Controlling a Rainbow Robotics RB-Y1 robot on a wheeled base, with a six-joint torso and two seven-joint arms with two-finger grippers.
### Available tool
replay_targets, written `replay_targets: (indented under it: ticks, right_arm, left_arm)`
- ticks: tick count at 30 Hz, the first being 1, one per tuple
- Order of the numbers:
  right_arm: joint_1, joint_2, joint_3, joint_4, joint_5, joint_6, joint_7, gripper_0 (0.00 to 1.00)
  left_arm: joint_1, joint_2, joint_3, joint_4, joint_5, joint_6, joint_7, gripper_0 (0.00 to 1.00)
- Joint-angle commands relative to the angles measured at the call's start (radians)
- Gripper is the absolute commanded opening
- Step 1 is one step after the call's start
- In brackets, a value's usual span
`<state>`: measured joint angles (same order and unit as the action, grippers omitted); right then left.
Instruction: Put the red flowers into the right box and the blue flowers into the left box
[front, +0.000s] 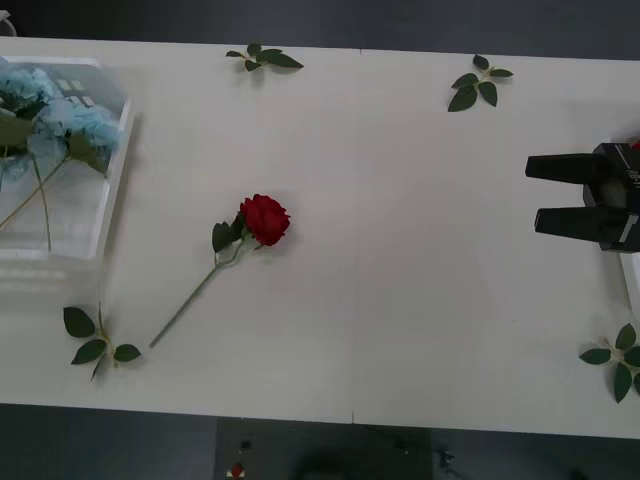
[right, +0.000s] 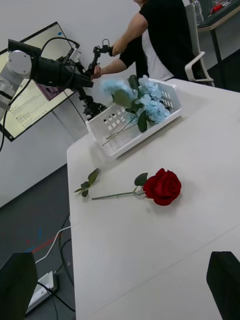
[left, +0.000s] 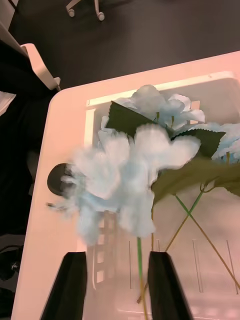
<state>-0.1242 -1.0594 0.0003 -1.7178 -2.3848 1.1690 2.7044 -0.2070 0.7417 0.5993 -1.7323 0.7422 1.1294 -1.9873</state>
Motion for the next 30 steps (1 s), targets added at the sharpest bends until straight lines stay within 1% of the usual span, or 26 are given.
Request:
replay_targets:
  ticks: [1, 4, 7, 9, 12, 16, 19, 20, 21, 22, 25, 30]
  right_arm:
    - [-0.011, -0.002, -0.013, -0.005, -0.014, 0.004, 0.001, 1.00]
    - [-0.011, -0.002, -0.013, -0.005, -0.014, 0.004, 0.001, 1.00]
    - [-0.011, -0.002, -0.013, -0.005, -0.014, 0.004, 0.001, 1.00]
    - [-0.011, -0.002, -0.013, -0.005, -0.014, 0.004, 0.001, 1.00]
    - [-0.011, -0.002, -0.013, -0.005, -0.014, 0.004, 0.001, 1.00]
    - [-0.011, -0.002, -0.013, -0.005, -0.014, 0.004, 0.001, 1.00]
    - [-0.011, -0.002, -0.013, -0.005, -0.014, 0.004, 0.001, 1.00]
    - [-0.011, -0.002, -0.013, -0.005, -0.014, 0.004, 0.001, 1.00]
    - [-0.011, -0.002, -0.013, -0.005, -0.014, 0.004, 0.001, 1.00]
    - [-0.011, -0.002, -0.013, -0.005, -0.014, 0.004, 0.001, 1.00]
    - [-0.011, -0.002, -0.013, -0.005, -0.014, 0.004, 0.001, 1.00]
    - [-0.011, -0.002, -0.013, -0.005, -0.014, 0.004, 0.001, 1.00]
  left_arm:
    - [-0.011, 0.019, -0.021, -0.019, 0.011, -0.008, -0.027, 0.69]
    - [-0.011, 0.019, -0.042, -0.035, 0.028, 0.013, -0.036, 0.70]
    - [-0.011, 0.018, -0.069, -0.096, 0.068, 0.113, -0.047, 0.70]
    - [-0.017, 0.016, -0.104, -0.161, 0.121, 0.190, -0.045, 0.70]
    - [-0.042, 0.016, -0.188, -0.204, 0.166, 0.204, -0.027, 0.70]
    - [-0.091, 0.016, -0.331, -0.205, 0.175, 0.202, 0.038, 0.70]
    - [-0.120, 0.011, -0.435, -0.202, 0.164, 0.190, 0.047, 0.71]
    - [-0.135, 0.005, -0.483, -0.199, 0.147, 0.188, 0.048, 0.73]
    - [-0.143, -0.002, -0.516, -0.194, 0.135, 0.187, 0.047, 0.78]
    - [-0.158, -0.019, -0.576, -0.190, 0.101, 0.176, 0.044, 0.88]
    - [-0.189, -0.059, -0.668, -0.165, 0.026, 0.167, 0.038, 1.00]
    - [-0.243, -0.133, -0.785, -0.076, -0.096, 0.138, 0.007, 1.00]
